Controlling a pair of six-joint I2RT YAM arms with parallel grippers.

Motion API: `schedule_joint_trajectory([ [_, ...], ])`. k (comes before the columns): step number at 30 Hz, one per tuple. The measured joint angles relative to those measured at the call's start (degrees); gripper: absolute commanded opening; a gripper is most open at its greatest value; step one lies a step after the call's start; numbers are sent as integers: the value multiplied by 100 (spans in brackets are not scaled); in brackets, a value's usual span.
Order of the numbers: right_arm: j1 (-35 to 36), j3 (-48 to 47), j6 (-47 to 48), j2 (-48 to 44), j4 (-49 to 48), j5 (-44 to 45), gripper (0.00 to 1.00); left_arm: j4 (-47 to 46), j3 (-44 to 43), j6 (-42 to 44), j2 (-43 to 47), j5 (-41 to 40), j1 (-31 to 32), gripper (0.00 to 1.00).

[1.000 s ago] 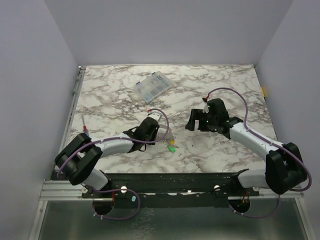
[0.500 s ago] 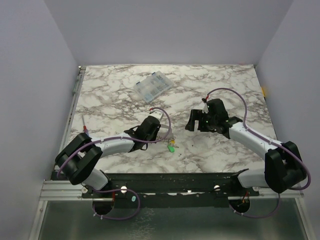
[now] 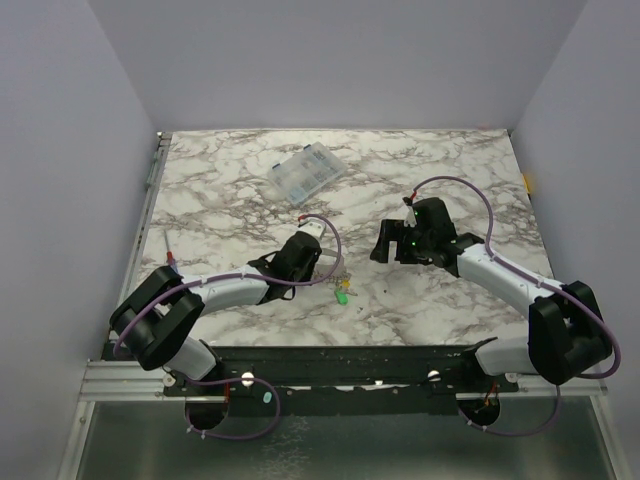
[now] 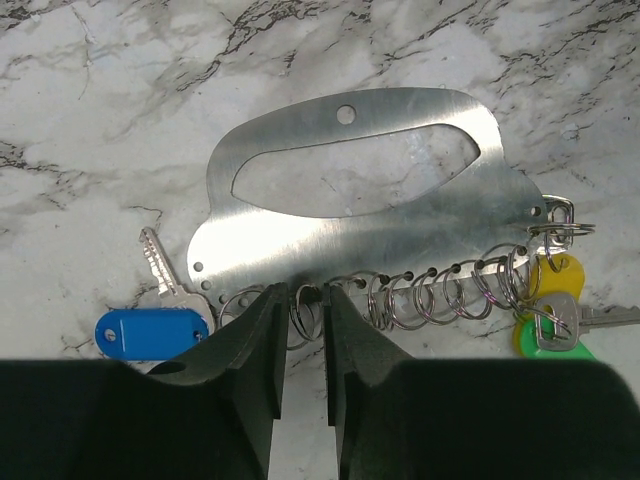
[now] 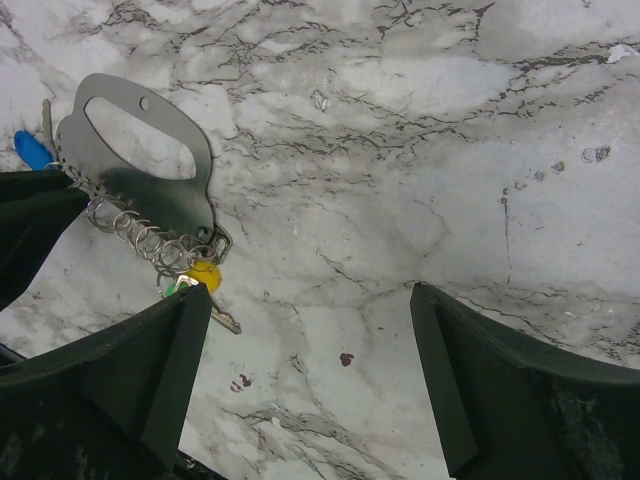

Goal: Put the keys on the keyring

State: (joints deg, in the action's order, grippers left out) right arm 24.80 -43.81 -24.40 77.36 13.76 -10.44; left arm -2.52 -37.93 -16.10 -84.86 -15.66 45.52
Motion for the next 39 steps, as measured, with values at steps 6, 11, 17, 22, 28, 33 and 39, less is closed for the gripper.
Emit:
schedule_joint_trajectory([
  [6,0,0,0,0,2,-24,92,0,2,-42,0,-2,0,20],
  [11,0,0,2,4,2,-46,92,-44,35,-94,0,0,7,20],
  [17,0,0,2,48,2,-63,92,-133,160,-164,0,7,42,20],
  [22,0,0,2,50,2,-72,92,-199,208,-199,0,15,61,20],
  [28,0,0,2,50,0,-81,92,-297,208,-302,0,87,70,0],
  [33,0,0,2,50,2,-81,92,-402,208,-374,-11,146,74,0],
  [39,0,0,4,50,0,-81,92,-413,205,-420,-4,192,74,0],
])
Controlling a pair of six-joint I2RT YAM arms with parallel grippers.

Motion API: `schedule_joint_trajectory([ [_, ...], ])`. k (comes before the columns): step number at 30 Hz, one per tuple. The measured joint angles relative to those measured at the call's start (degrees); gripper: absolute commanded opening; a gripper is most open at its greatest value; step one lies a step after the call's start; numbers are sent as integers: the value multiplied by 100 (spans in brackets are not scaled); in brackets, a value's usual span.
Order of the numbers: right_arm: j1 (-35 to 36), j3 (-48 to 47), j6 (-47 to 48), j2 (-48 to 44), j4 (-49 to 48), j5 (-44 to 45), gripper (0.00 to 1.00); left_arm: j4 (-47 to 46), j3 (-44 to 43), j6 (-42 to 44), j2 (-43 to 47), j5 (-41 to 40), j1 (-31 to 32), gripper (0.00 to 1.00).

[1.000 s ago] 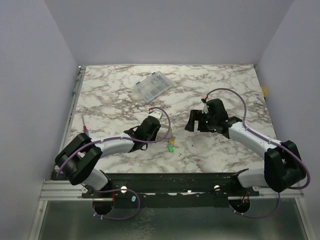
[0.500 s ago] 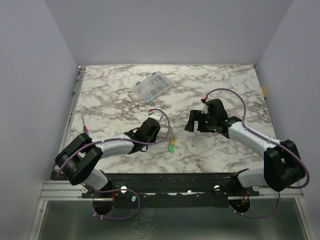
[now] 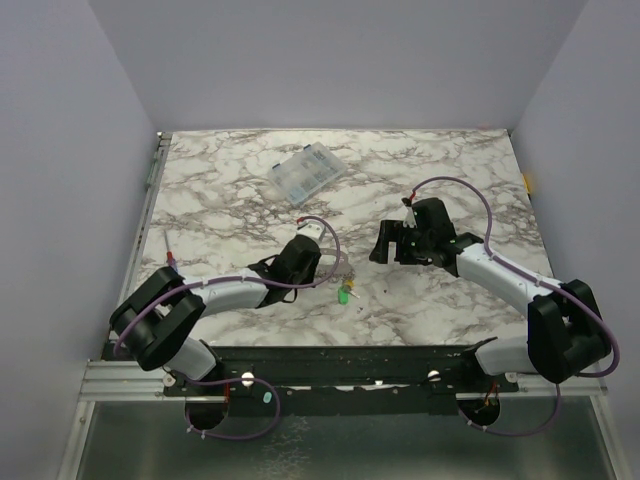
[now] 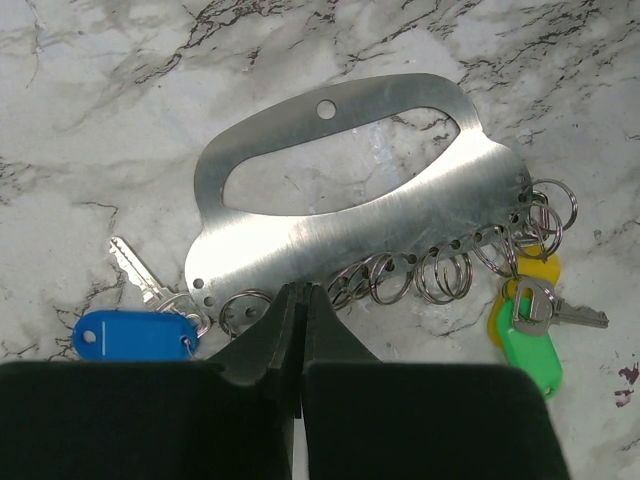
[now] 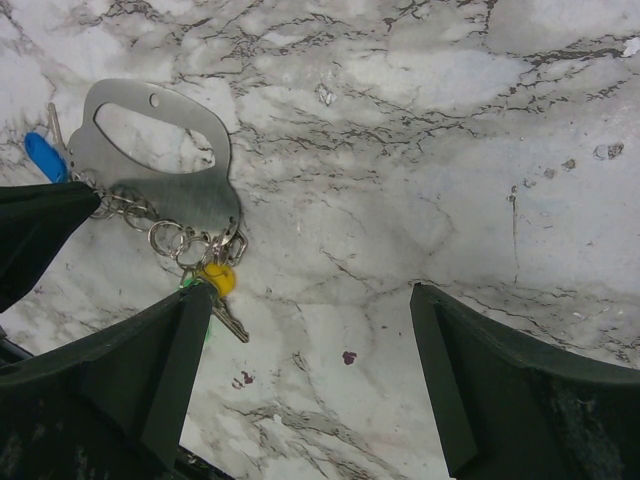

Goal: Put the keys on the keyring

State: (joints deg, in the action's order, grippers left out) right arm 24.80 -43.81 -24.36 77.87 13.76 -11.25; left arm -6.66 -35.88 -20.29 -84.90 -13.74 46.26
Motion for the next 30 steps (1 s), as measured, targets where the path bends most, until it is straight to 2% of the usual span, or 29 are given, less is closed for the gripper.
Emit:
schedule_joint_trajectory([
  [8,0,0,7,-179,-107,-173,92,413,-232,17,339,26,0,0],
  [15,0,247,59,-949,-706,-728,92,590,-304,140,911,146,0,0],
  [24,2,1300,81,-2391,-2638,-2013,92,1259,-833,411,1587,555,39,0],
  [30,72,1421,42,-2446,-3615,-2776,87,1652,-1412,837,2208,1093,59,0],
])
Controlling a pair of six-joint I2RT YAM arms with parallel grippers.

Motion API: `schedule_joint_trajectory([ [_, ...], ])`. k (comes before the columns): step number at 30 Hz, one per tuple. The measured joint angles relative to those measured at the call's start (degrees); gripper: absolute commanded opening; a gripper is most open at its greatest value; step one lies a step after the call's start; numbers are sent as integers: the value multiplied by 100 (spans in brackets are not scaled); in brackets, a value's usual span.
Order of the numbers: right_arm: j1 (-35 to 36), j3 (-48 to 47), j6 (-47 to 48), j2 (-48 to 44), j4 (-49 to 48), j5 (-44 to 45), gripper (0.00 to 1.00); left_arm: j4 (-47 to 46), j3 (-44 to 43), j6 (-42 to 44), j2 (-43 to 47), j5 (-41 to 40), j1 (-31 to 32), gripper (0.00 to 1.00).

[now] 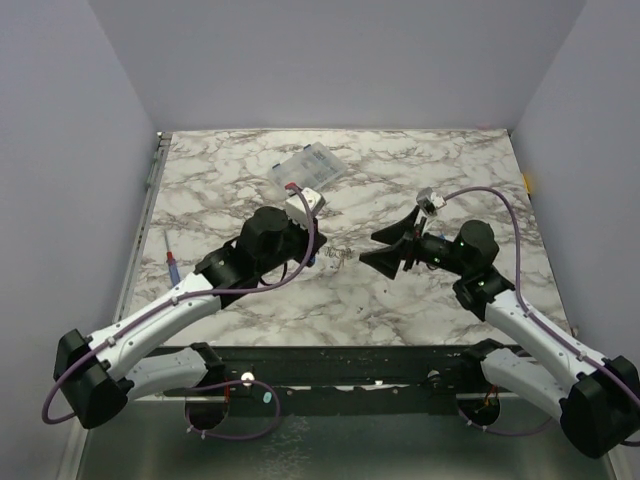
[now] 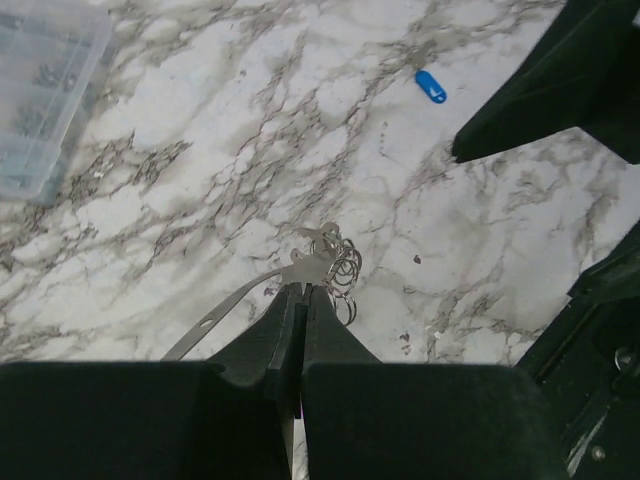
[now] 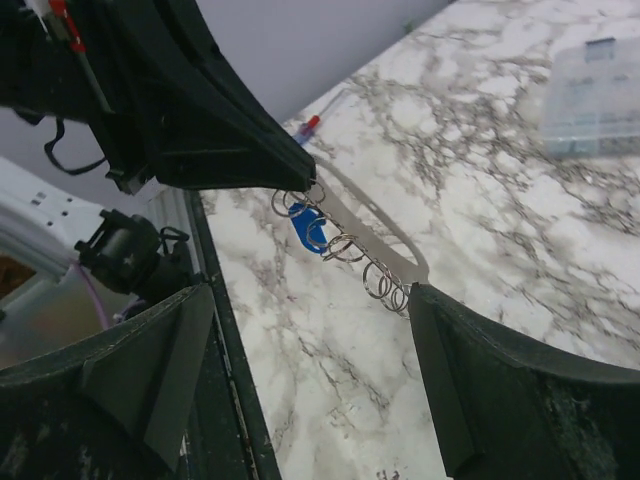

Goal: Put the keys on the keyring

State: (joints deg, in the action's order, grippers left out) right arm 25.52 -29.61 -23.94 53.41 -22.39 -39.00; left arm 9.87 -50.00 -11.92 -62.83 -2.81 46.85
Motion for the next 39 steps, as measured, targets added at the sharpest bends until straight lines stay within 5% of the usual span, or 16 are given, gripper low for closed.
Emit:
schedule_joint_trajectory([
  [10,509,-7,74,37,-1241,-839,74,363,-181,885,1082,1475,4,0],
  [18,1088,-162,719,223,-1344,-955,59,422,-181,1071,1200,2328,4,0],
  [33,1692,-485,1744,555,-835,-649,34,439,-87,1097,1305,2927,4,0],
  [39,1696,-485,1794,621,-780,-538,31,385,-31,1095,1360,2962,4,0],
])
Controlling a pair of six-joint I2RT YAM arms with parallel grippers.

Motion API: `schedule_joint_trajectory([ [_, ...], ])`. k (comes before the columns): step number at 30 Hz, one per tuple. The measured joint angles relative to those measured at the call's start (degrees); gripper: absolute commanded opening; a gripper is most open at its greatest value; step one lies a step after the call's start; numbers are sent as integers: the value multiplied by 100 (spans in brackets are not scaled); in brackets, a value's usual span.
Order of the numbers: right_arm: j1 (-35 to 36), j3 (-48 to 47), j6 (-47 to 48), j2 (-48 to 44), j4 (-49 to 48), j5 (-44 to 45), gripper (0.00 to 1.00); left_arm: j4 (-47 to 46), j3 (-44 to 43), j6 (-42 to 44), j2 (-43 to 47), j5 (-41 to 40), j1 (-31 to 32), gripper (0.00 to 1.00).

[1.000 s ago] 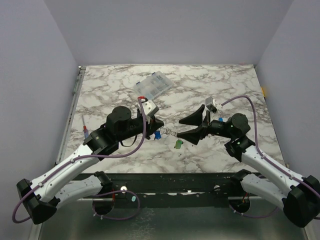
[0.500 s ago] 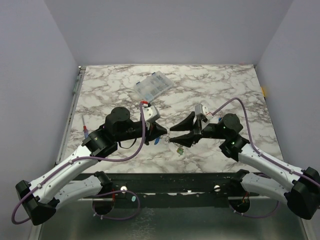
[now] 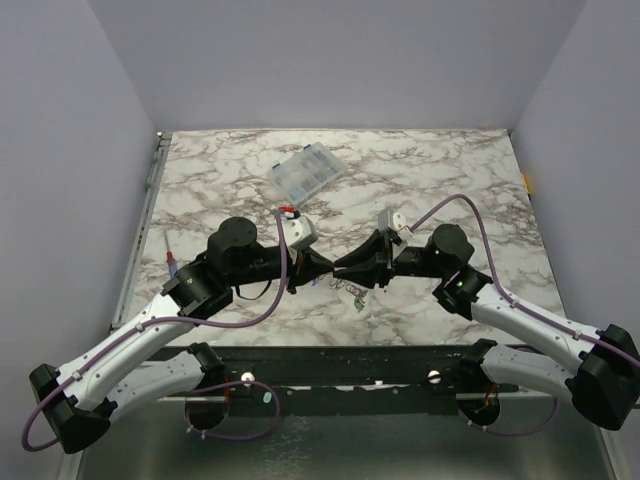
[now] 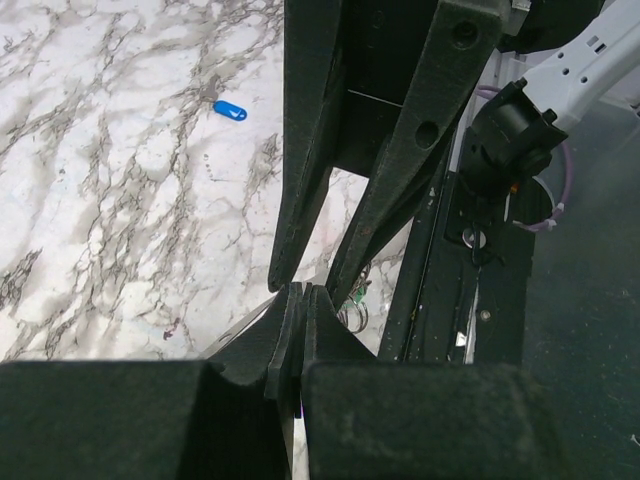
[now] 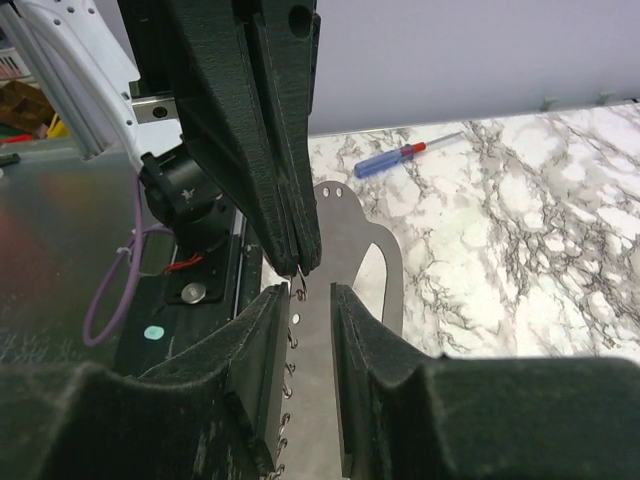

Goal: Put the keys on the keyring

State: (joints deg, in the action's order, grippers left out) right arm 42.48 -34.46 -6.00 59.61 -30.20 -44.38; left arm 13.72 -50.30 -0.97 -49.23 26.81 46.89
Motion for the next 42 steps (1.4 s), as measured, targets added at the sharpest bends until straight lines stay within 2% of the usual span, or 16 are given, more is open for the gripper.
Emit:
schedule_joint_trajectory([
  [3,9,0,4,13,4,2,31,-33,22,-2,0,15,0,0],
  [13,37,-11,-42,76,-22,-4,18,-79,24,-7,0,63,0,0],
  [20,66,-11,-85,149,-46,-28,1,-133,59,-20,-2,87,0,0],
  [26,63,-11,-157,144,-66,-46,1,-201,70,-26,-2,85,0,0],
  [27,63,-11,-164,144,-59,-48,1,-208,79,-28,0,85,0,10],
  [30,66,-11,-190,131,-9,-48,1,-243,116,-35,15,74,0,54],
  [31,66,-11,-199,116,2,-50,1,-264,133,-17,28,59,0,65],
  [33,66,-11,-201,70,39,-44,1,-334,146,-72,59,33,0,78],
  [38,70,-11,-160,-131,214,26,1,-354,160,-138,267,-70,0,80],
  [42,70,-11,-72,-323,433,173,1,-321,160,-136,551,-168,0,72],
])
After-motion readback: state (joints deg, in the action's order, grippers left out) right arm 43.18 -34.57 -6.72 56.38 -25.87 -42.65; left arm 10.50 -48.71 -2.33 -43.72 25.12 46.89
